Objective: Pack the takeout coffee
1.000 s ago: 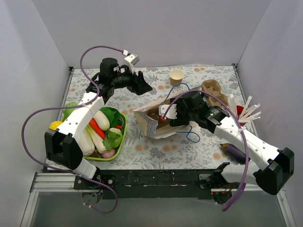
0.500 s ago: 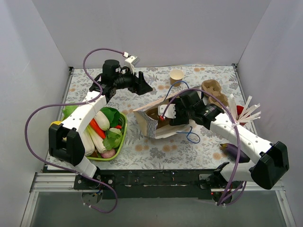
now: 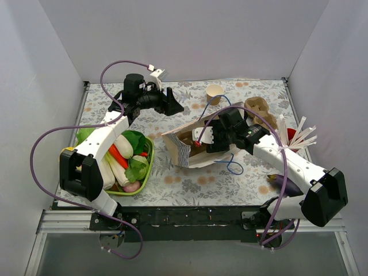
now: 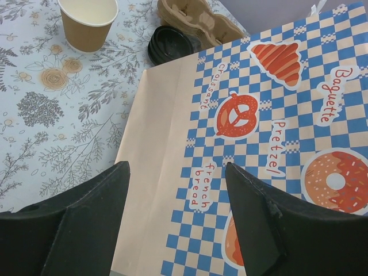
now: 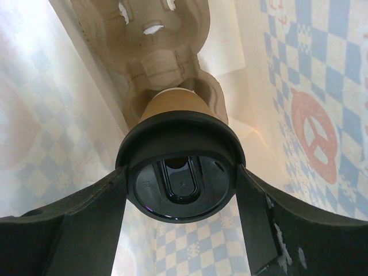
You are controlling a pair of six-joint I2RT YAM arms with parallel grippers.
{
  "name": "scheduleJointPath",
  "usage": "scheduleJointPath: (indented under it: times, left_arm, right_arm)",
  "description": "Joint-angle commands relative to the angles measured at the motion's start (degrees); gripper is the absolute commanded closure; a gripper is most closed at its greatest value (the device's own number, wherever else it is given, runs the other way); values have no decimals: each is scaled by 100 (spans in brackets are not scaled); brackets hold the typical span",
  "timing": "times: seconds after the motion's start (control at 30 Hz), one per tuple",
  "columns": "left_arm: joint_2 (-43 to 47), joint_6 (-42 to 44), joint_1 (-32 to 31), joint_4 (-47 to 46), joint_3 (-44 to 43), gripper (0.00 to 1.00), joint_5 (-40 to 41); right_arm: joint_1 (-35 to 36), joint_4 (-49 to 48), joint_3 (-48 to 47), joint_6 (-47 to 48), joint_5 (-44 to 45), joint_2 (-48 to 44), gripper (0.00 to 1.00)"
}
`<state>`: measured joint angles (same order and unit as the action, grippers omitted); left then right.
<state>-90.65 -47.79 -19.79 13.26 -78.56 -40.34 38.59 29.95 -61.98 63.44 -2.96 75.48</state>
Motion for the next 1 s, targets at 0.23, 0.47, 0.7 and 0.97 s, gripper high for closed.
scheduleJointPath:
  times: [0.23, 0.47, 0.7, 0.97]
  left_arm:
    - [39, -11, 54, -51, 8, 33, -62]
    - [-5, -37, 63, -43, 8, 33, -106]
    - [-32, -81, 63, -95, 43, 34, -176]
    - [12, -99, 72, -122, 104, 34, -194]
  right_arm:
    - [-79, -227, 54, 424, -152, 221, 99]
    - [-150, -166, -16, 424, -134, 257, 99]
    - [-194, -77, -34, 564, -223, 54, 99]
    - [-203, -446, 159, 494, -126, 265, 99]
